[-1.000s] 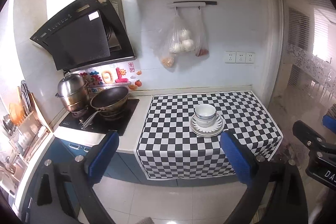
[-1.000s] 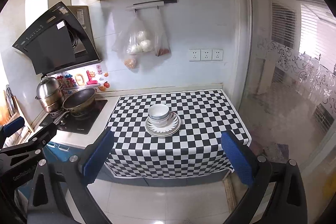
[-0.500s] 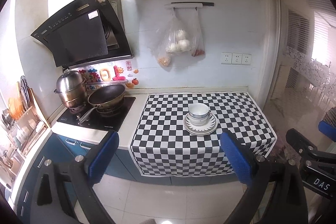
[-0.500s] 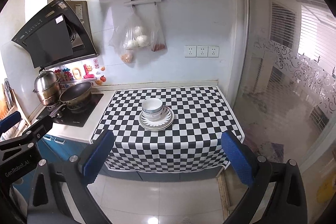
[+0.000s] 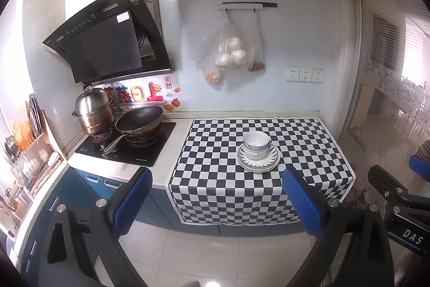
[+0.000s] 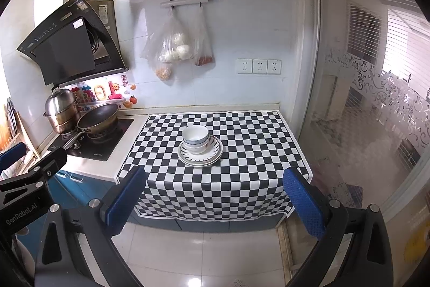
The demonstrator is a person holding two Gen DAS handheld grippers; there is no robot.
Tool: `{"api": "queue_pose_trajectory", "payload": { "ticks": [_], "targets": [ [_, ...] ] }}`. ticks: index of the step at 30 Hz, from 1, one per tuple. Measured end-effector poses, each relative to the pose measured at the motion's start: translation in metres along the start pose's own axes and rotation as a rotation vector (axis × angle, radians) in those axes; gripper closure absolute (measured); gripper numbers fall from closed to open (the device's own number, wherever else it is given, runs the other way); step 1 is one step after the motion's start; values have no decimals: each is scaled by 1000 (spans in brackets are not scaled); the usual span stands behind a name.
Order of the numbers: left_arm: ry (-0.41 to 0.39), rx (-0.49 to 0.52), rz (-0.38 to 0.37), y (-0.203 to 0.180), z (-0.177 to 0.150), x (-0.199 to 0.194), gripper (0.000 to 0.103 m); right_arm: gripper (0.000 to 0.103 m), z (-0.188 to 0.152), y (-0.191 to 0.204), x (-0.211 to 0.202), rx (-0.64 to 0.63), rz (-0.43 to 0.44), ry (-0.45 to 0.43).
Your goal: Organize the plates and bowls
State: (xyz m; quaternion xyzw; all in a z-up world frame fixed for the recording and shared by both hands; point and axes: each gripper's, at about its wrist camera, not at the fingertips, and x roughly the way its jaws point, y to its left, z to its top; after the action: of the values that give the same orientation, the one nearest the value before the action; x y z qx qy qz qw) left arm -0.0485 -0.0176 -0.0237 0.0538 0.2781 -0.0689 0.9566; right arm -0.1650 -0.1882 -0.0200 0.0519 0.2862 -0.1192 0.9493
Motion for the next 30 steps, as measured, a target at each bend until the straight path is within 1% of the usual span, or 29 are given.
{"api": "queue_pose_trajectory", "payload": {
  "ticks": [8,19,30],
  "targets": [
    [-2,5,8,-1,-2,-1,4,0,-1,1,2,-11,2,4],
    [-13,9,16,-1,-4,-6,4,0,2,2,-2,0,-9,-14],
    [-16,10,25,4,-2,-11,4,0,2,6,-3,0,-7,-18]
  ]
}}
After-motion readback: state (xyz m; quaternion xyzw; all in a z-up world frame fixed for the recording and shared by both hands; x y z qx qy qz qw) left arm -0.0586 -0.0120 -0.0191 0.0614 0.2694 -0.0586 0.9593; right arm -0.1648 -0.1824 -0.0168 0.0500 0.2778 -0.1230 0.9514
